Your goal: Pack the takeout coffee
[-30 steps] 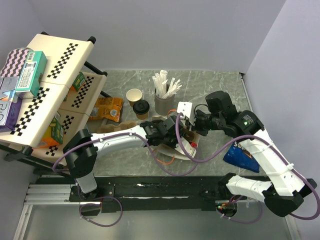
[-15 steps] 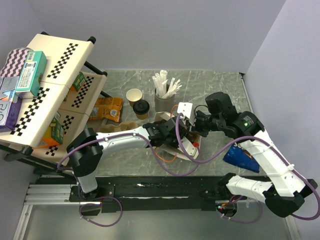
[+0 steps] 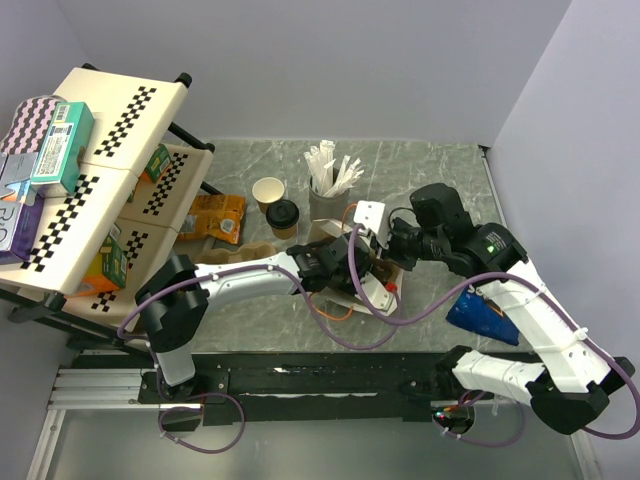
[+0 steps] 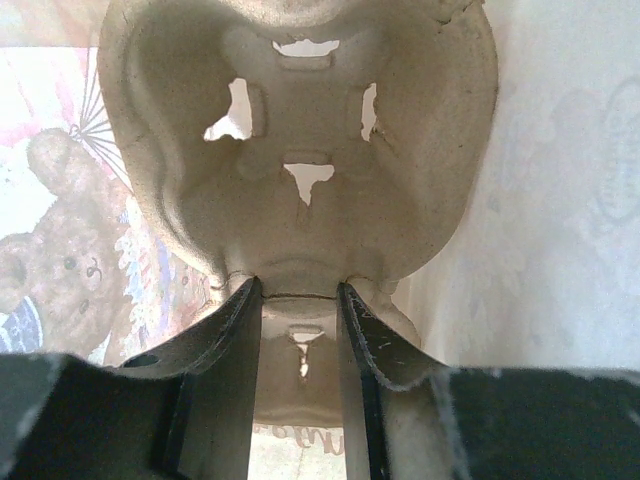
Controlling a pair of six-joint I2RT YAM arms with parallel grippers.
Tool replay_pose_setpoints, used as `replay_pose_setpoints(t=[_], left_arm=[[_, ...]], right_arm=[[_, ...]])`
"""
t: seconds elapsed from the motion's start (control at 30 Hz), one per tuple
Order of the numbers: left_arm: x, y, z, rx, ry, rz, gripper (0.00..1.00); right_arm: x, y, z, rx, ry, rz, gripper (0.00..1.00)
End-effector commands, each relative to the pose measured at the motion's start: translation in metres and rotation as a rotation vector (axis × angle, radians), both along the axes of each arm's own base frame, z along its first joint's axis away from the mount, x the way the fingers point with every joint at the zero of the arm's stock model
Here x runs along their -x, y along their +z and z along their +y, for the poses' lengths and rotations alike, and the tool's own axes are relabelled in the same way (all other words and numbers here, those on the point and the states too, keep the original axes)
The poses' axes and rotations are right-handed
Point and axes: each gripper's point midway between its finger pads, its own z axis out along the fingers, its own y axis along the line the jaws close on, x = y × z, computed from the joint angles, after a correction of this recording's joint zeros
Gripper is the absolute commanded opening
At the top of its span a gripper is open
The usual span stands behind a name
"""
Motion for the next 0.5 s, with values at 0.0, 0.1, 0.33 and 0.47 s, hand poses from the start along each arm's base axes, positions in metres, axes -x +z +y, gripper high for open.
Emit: replay_pose_setpoints(t=[0.0,0.1,0.33,0.47], left_arm=[[-0.006,-0.028,0.011,-0.076,0.03,0.013,0.22],[-0.009,-0.039,0.011,-0.098,0.044,0.008,0.25],[-0.005,-0.04,0.008,-0.076,0.036,0.029,0.42],[-0.002,-0.027,0.007,-0.032,0.032,0.041,0.7]], right_arm=[[0.015,0.031,0.023,-0.101,0.134,-0.067,0.0],[0.019,0.034,0.025,-0.112,0.157,-0.07,0.0],[0.022,0.03,0.025,-0.115,0.156,-0.061,0.0],[0.018,0.029,0.025,-0.116,0.135,-0.071,0.0]])
